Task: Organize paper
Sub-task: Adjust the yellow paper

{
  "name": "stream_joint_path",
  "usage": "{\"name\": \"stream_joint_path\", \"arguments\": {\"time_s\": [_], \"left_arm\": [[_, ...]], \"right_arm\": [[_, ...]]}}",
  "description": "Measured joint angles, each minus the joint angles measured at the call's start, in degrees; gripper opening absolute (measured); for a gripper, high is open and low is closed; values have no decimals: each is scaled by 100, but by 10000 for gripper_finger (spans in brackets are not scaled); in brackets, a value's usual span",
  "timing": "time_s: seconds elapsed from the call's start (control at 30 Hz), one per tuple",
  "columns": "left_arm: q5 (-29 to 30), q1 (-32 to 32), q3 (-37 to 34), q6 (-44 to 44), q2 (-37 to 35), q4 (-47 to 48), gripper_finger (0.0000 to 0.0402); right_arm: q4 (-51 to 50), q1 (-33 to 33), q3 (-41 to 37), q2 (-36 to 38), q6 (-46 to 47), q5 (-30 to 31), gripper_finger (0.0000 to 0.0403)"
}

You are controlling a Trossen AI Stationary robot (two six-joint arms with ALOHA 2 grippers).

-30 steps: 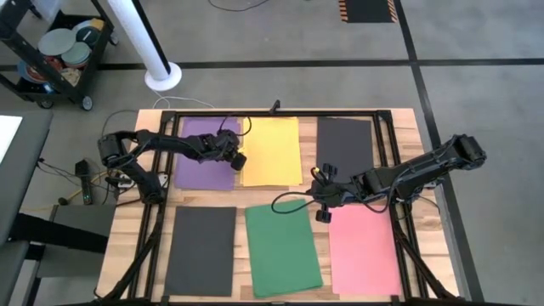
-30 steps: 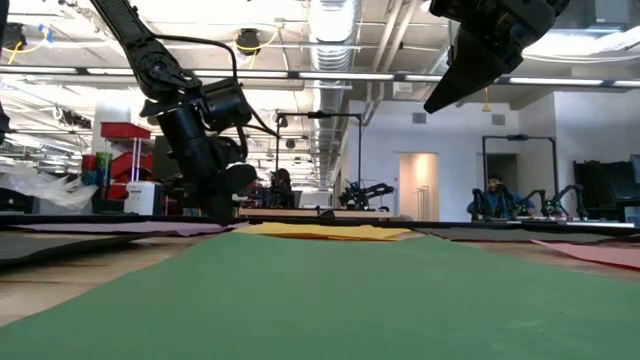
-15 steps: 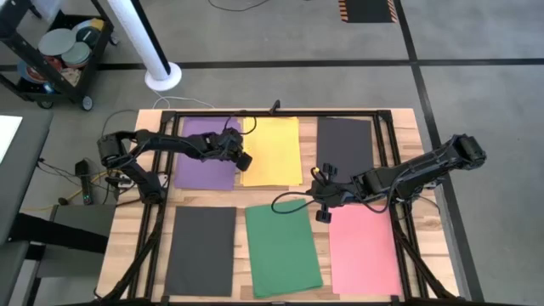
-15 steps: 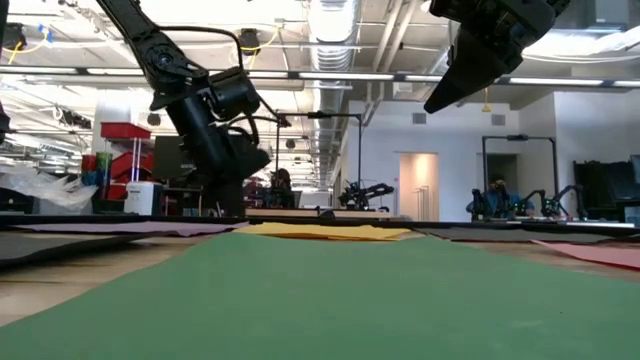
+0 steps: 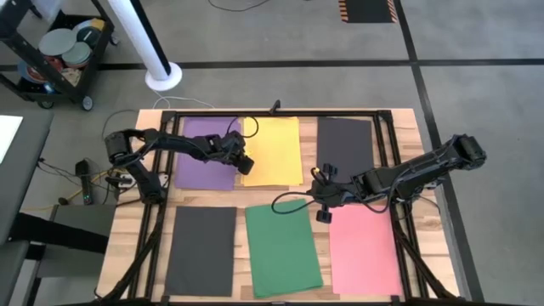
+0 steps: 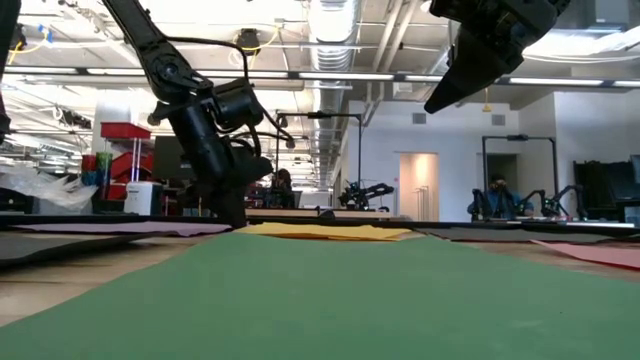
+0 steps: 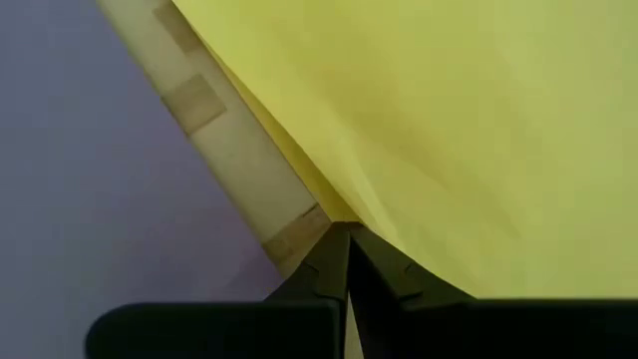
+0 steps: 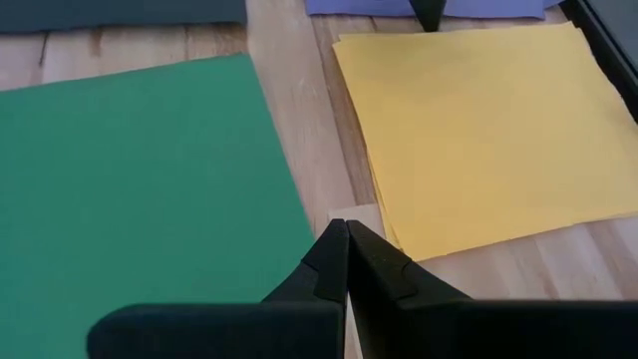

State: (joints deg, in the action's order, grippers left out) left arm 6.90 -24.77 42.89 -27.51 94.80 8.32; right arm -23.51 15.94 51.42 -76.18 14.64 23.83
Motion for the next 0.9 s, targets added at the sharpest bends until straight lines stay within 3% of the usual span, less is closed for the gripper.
{"name": "stream_joint_path", "arguments": {"time_s": [0.5,0.9], "left_arm": [[416,-139,-15,291,-155,382,0],[410,-257,-15,464,-166,438,0]], "right_arm": [[-46,4,0,0,28,7,0],[-49,7,0,0,37,11,0]]}}
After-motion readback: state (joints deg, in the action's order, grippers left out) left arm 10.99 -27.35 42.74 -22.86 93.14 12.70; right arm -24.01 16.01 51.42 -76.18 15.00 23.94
